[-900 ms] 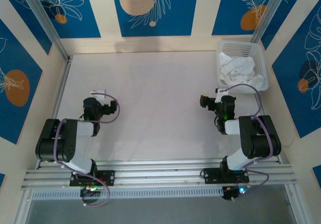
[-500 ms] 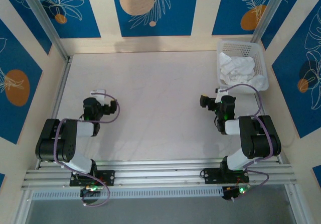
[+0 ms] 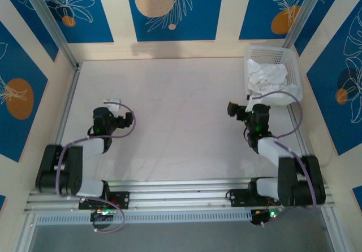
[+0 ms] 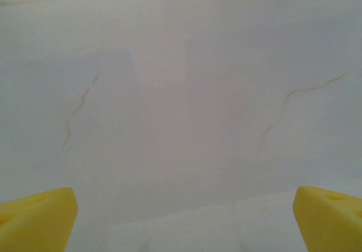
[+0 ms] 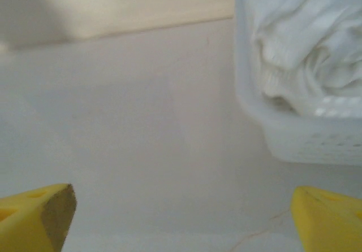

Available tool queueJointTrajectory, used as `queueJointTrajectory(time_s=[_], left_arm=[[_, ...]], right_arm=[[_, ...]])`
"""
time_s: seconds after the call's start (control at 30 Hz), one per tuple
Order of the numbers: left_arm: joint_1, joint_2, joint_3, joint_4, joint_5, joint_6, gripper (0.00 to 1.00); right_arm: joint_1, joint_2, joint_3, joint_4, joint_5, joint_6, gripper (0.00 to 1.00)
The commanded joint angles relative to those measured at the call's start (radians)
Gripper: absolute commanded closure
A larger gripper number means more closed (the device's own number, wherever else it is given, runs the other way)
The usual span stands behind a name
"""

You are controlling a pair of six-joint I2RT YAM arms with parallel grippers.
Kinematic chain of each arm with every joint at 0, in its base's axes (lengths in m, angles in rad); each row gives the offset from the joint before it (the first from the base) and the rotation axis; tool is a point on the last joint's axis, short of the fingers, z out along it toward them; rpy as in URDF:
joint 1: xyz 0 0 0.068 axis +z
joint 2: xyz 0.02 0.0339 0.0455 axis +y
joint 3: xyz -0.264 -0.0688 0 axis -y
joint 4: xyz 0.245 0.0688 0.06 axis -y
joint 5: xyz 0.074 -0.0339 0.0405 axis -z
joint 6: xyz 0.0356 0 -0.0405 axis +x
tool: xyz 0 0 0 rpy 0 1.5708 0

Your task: Fold the inside-out t-shirt

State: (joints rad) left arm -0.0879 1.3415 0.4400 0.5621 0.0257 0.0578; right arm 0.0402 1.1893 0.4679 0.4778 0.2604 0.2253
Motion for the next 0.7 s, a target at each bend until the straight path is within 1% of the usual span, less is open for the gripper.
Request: queueJointTrajectory(time_s=[0.0,0.03,0.1,0.2,0.23,0.3,0.33,0.4,0.47,0.53,0.57,0.6,0.63,0.67], left_arm=[[-0.074,-0.191,0.080,-0.205,0.026,-0.010,0.01],[-0.097,-0.235,0.110,-0.255,0.042,-0.044,0.01],[-0.147,-0.290,0.181,-0.341,0.087,-0.084,0.01],[-0.245,-0.325,0.283,-0.456,0.113,-0.115,0.01],[-0.273,-0.333,0.306,-0.488,0.128,-0.117,0.01],[-0.312,-0.355,0.322,-0.521,0.158,-0.129,0.01],[-0.325,-0.373,0.317,-0.528,0.170,-0.140,0.01],[-0.340,-0.410,0.294,-0.535,0.167,-0.168,0.01],[-0.345,-0.449,0.261,-0.548,0.148,-0.192,0.01],[-0.348,-0.477,0.229,-0.570,0.107,-0.199,0.01],[-0.348,-0.490,0.217,-0.586,0.082,-0.204,0.01],[-0.348,-0.499,0.209,-0.603,0.060,-0.209,0.01],[-0.348,-0.506,0.206,-0.634,0.024,-0.228,0.01],[-0.347,-0.509,0.213,-0.674,-0.019,-0.252,0.01]], right_arm=[[-0.028,-0.095,0.200,-0.352,0.086,0.233,0.06],[-0.047,-0.072,0.269,-0.410,0.043,0.262,0.07],[-0.093,0.021,0.419,-0.514,-0.030,0.318,0.07],[-0.197,0.235,0.671,-0.677,-0.157,0.418,0.07],[-0.225,0.318,0.757,-0.726,-0.177,0.445,0.07],[-0.258,0.462,0.902,-0.799,-0.183,0.488,0.06],[-0.271,0.535,0.971,-0.835,-0.186,0.519,0.00],[-0.280,0.655,1.087,-0.890,-0.174,0.528,0.01],[-0.278,0.778,1.207,-0.957,-0.156,0.497,0.01],[-0.281,0.874,1.297,-1.010,-0.189,0.478,0.01],[-0.284,0.913,1.327,-1.024,-0.227,0.476,0.05],[-0.286,0.937,1.341,-1.024,-0.273,0.475,0.15],[-0.287,0.950,1.342,-1.011,-0.342,0.471,0.34],[-0.284,0.942,1.329,-0.992,-0.363,0.474,0.52]])
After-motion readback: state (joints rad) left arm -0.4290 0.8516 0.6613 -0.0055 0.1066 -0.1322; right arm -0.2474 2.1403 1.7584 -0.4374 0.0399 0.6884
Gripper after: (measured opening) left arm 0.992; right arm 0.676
